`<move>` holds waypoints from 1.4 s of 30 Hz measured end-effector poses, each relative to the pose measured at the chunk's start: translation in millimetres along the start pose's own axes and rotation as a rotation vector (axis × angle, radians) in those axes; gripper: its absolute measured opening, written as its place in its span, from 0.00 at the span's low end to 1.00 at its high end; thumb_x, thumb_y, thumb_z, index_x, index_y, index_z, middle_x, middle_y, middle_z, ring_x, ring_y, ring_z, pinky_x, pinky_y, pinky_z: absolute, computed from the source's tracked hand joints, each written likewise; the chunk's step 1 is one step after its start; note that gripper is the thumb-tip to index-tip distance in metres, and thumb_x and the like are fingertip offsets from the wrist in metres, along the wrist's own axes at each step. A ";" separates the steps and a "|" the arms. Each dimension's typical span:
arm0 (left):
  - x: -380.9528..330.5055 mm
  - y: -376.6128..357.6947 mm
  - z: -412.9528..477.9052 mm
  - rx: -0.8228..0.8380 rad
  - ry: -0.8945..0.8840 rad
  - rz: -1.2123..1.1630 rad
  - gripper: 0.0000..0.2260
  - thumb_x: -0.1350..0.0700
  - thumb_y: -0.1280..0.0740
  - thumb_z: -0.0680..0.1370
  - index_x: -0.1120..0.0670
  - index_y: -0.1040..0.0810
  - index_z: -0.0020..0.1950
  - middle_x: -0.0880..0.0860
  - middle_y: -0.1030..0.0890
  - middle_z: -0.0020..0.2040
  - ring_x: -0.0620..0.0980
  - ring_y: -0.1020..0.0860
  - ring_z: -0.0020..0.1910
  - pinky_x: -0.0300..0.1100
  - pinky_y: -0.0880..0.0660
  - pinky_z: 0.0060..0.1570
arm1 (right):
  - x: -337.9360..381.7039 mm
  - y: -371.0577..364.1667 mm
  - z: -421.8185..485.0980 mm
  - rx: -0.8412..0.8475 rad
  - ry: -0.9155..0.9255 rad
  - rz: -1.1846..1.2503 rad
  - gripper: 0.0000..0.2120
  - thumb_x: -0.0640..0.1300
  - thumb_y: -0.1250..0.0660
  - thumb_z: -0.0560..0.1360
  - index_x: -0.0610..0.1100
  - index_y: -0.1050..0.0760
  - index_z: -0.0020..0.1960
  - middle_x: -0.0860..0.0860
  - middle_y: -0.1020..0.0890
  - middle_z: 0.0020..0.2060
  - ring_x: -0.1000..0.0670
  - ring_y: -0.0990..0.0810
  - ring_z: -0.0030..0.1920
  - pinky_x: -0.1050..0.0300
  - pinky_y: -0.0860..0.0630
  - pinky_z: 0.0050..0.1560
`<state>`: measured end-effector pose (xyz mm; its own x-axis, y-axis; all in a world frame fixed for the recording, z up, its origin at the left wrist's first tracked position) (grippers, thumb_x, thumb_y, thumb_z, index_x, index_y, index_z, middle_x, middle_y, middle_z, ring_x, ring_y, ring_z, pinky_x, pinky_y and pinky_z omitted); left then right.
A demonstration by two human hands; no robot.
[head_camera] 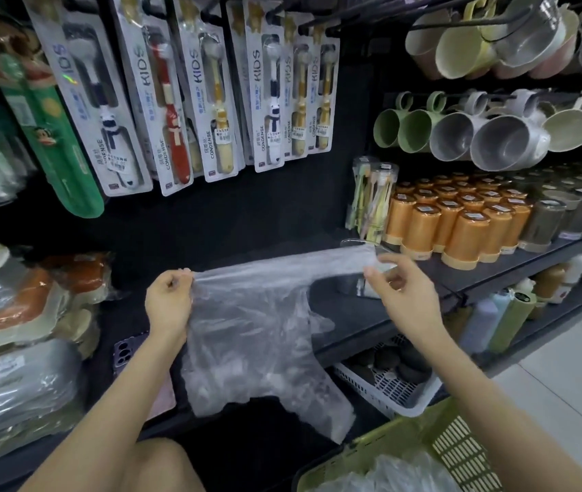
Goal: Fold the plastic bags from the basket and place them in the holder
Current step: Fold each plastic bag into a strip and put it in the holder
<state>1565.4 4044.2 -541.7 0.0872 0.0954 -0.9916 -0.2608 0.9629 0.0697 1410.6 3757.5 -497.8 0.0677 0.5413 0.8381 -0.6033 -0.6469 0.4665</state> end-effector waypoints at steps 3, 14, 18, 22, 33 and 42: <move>18.2 -12.4 35.7 -0.067 0.076 0.073 0.11 0.54 0.36 0.80 0.57 0.21 0.40 0.53 0.19 0.50 0.50 0.22 0.51 0.49 0.25 0.56 | 5.2 -24.2 -20.2 0.407 -0.001 0.109 0.19 0.63 0.37 0.72 0.55 0.23 0.57 0.57 0.18 0.47 0.62 0.21 0.50 0.63 0.27 0.54; 7.8 -5.7 60.4 0.285 0.652 -0.382 0.26 0.41 0.33 0.76 0.59 0.28 0.64 0.60 0.24 0.57 0.59 0.23 0.56 0.54 0.27 0.60 | -43.9 -95.2 -28.2 0.436 -0.091 0.134 0.04 0.44 0.29 0.75 0.43 0.19 0.43 0.46 0.17 0.38 0.49 0.18 0.40 0.48 0.23 0.46; 9.0 17.1 7.6 0.318 0.661 -0.049 0.25 0.47 0.36 0.80 0.64 0.31 0.67 0.62 0.23 0.53 0.58 0.23 0.52 0.49 0.24 0.50 | -40.3 -102.0 -27.6 0.407 -0.161 0.199 0.03 0.41 0.29 0.75 0.43 0.18 0.42 0.48 0.16 0.39 0.49 0.17 0.42 0.51 0.22 0.48; 14.0 23.6 -31.6 0.397 0.631 0.077 0.12 0.56 0.35 0.80 0.65 0.23 0.55 0.62 0.22 0.50 0.56 0.20 0.41 0.40 0.21 0.31 | -41.9 -105.0 -30.3 0.403 -0.172 0.240 0.04 0.42 0.29 0.75 0.43 0.18 0.42 0.49 0.16 0.38 0.50 0.18 0.43 0.53 0.23 0.46; 18.3 37.9 -19.1 0.252 0.421 0.017 0.07 0.59 0.31 0.78 0.60 0.23 0.41 0.52 0.23 0.29 0.40 0.26 0.22 0.30 0.31 0.22 | -56.3 -58.1 -16.0 0.401 -0.116 0.232 0.04 0.38 0.26 0.71 0.42 0.19 0.45 0.48 0.18 0.37 0.54 0.20 0.39 0.60 0.25 0.44; 18.4 46.3 -12.2 0.235 0.513 -0.027 0.06 0.61 0.30 0.76 0.62 0.23 0.41 0.50 0.24 0.22 0.40 0.28 0.19 0.28 0.35 0.18 | -55.1 -27.2 2.2 0.529 -0.150 0.363 0.13 0.40 0.27 0.70 0.47 0.20 0.54 0.51 0.18 0.39 0.55 0.20 0.42 0.60 0.29 0.52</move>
<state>1543.2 4087.5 -558.1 -0.4026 -0.0089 -0.9154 -0.0392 0.9992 0.0075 1425.1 3744.1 -556.0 0.0670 0.1827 0.9809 -0.1390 -0.9718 0.1905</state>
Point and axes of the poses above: each hand's wrist, its own z-axis towards the middle knuckle, its own y-axis out of the back of the hand, x = y × z, the point moved 1 cm from there along z, towards the middle knuckle
